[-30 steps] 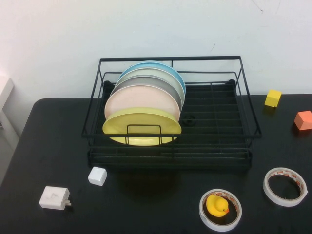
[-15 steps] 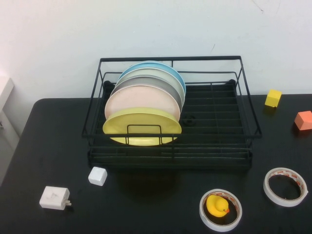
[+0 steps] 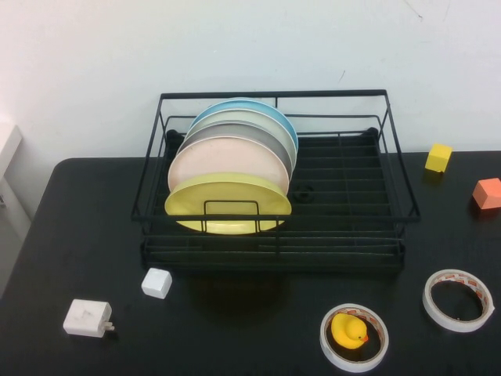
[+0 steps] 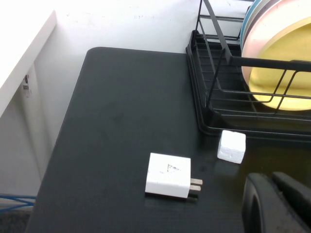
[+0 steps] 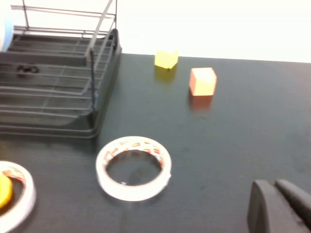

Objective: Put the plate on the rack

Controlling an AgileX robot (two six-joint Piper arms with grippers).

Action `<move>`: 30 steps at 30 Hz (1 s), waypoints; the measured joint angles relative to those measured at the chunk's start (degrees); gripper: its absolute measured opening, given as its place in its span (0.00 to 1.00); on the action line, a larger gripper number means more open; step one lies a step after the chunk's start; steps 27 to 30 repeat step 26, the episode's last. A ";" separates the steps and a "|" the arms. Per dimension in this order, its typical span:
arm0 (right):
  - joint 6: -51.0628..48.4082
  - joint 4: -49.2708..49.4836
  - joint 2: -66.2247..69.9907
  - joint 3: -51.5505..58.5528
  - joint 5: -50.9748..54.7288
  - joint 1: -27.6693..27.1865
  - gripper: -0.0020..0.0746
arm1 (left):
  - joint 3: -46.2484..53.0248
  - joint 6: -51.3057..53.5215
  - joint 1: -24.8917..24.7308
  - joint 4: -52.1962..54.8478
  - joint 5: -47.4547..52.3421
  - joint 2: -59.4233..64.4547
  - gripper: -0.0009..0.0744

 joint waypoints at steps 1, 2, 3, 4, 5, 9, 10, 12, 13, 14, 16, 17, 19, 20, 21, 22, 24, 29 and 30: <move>0.00 -0.52 0.00 0.00 -0.10 0.00 0.02 | 0.00 0.00 0.00 0.00 0.00 0.00 0.01; 0.00 -1.82 0.00 0.00 -0.10 0.00 0.02 | 0.00 0.00 0.00 0.00 0.00 0.00 0.01; 0.00 -2.61 0.00 0.00 -0.10 0.00 0.02 | 0.00 0.00 0.00 0.00 0.00 0.00 0.01; 0.00 -3.05 0.00 0.00 -0.10 0.00 0.02 | 0.00 0.00 0.00 0.00 0.00 0.00 0.01; 0.00 -3.47 0.00 0.00 -0.10 0.00 0.02 | 0.00 0.00 0.00 0.00 0.00 0.00 0.01; 0.00 -4.21 0.00 0.00 -0.10 0.00 0.02 | 0.00 0.00 0.00 0.00 0.00 0.00 0.01; 0.00 -4.21 0.00 0.00 -0.10 0.00 0.02 | 0.00 0.00 0.00 0.00 0.00 0.00 0.01; 0.00 -4.29 0.00 0.00 -0.10 0.00 0.02 | 0.00 0.00 0.00 0.00 0.00 0.00 0.01; 0.00 -4.29 0.00 0.00 -0.10 0.00 0.02 | 0.00 0.00 0.00 0.00 0.00 0.00 0.01; 0.00 -4.29 0.00 0.00 -0.10 0.00 0.02 | 0.00 0.00 0.00 0.00 0.00 0.00 0.01; 0.00 -4.29 0.00 0.00 -0.10 0.00 0.02 | 0.00 0.00 0.00 0.00 0.00 0.00 0.01; 0.00 -4.29 0.00 0.00 -0.10 0.00 0.02 | 0.00 0.00 0.00 0.00 0.00 0.00 0.01; 0.00 -4.29 0.00 0.00 -0.10 0.00 0.02 | 0.00 0.00 0.00 0.00 0.00 0.00 0.01; 0.00 -4.29 0.00 0.00 -0.10 0.00 0.02 | 0.00 0.00 0.00 0.00 0.00 0.00 0.01; 0.00 -4.29 0.00 0.00 -0.10 -0.12 0.02 | 0.00 0.00 0.00 0.00 0.03 0.00 0.01; 0.00 -4.29 0.00 0.00 -0.10 -0.12 0.02 | 0.00 0.00 0.00 0.00 0.03 0.00 0.01; 0.00 -4.29 0.00 0.00 -0.10 -0.45 0.02 | 0.00 0.00 0.00 0.00 0.12 0.00 0.01; 0.00 -4.29 0.00 0.00 -0.10 -0.64 0.02 | 0.00 0.00 0.00 0.00 0.12 0.00 0.01; 0.00 -4.29 0.00 0.00 -0.10 -0.64 0.02 | 0.00 0.00 0.00 0.00 0.12 0.00 0.01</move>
